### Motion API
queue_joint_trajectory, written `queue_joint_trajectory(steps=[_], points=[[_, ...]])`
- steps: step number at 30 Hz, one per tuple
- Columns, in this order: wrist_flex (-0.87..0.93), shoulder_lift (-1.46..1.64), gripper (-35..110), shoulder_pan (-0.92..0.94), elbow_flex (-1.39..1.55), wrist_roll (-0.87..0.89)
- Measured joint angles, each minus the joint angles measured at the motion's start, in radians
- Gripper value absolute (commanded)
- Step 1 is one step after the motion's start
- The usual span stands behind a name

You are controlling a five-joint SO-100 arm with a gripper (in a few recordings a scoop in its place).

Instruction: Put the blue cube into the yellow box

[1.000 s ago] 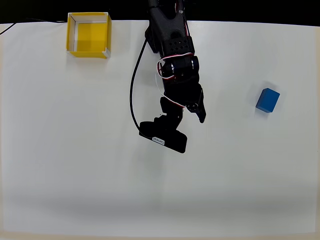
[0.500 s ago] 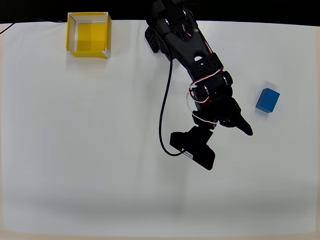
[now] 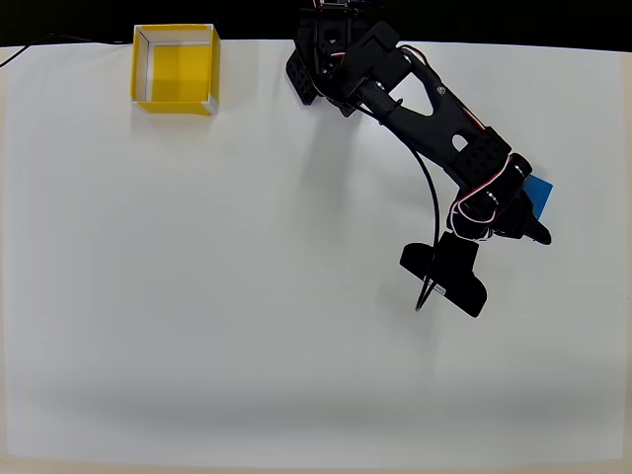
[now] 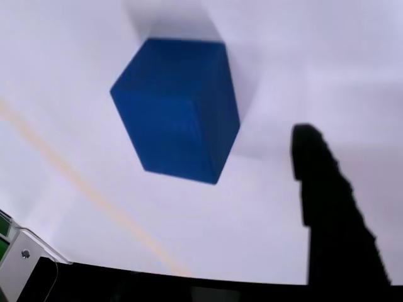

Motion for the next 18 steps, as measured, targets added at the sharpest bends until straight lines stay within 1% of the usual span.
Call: queue_joint_trajectory(steps=[7, 18], points=[[0.021, -0.141, 57, -0.098, -0.091, 0.081], [0.021, -0.318, 56, -0.199, -0.216, 0.129]])
